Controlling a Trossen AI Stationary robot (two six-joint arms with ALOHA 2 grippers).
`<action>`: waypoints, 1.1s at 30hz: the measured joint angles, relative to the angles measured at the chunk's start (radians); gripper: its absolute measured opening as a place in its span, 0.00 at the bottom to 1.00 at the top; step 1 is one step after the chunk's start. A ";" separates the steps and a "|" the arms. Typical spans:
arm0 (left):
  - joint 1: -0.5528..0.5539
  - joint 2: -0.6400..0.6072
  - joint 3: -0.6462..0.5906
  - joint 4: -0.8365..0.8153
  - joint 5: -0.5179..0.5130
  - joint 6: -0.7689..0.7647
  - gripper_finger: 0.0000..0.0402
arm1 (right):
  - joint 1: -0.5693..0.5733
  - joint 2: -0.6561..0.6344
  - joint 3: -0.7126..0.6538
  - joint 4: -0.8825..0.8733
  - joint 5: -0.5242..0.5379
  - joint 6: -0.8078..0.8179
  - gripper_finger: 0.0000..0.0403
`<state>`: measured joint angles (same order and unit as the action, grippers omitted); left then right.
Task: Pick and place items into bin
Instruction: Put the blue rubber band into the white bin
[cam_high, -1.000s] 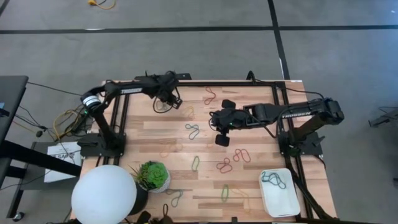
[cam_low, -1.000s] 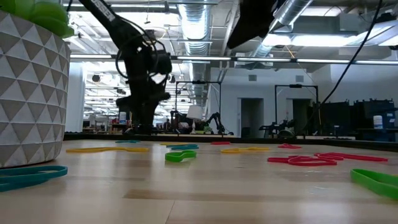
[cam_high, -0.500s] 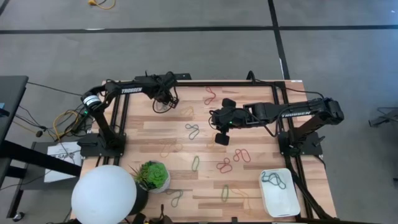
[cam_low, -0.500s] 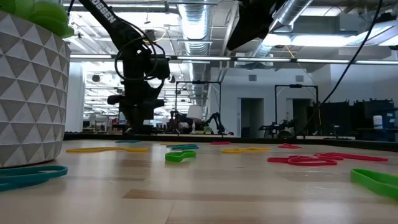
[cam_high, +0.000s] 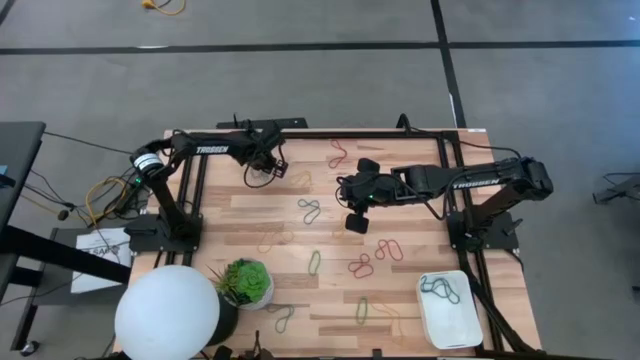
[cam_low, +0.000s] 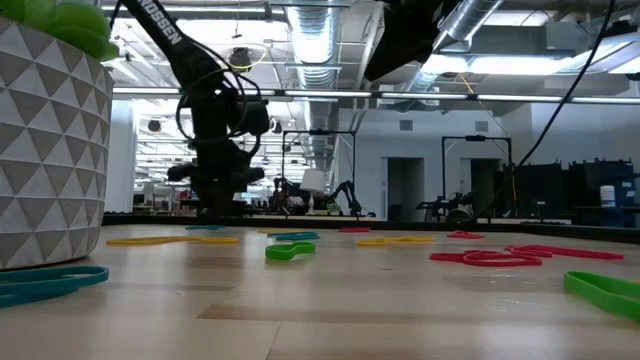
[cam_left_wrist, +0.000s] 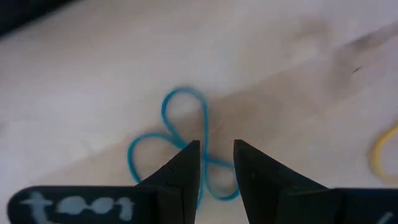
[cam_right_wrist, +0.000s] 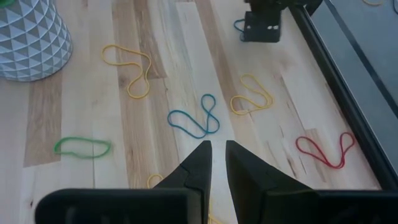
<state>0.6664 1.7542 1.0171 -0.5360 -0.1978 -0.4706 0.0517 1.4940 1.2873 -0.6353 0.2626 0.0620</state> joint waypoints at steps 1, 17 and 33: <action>0.002 0.000 -0.009 0.008 -0.007 -0.004 0.22 | 0.000 0.000 0.000 0.000 0.000 0.000 0.10; 0.005 -0.009 -0.167 0.215 -0.027 0.007 0.17 | 0.000 0.000 0.000 0.035 0.000 -0.001 0.10; -0.144 -0.071 -0.083 0.275 -0.011 0.128 0.00 | -0.027 0.000 0.001 0.192 0.000 -0.011 0.10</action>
<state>0.5223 1.6834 0.9342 -0.2614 -0.2085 -0.3427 0.0250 1.4937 1.2881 -0.4437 0.2629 0.0509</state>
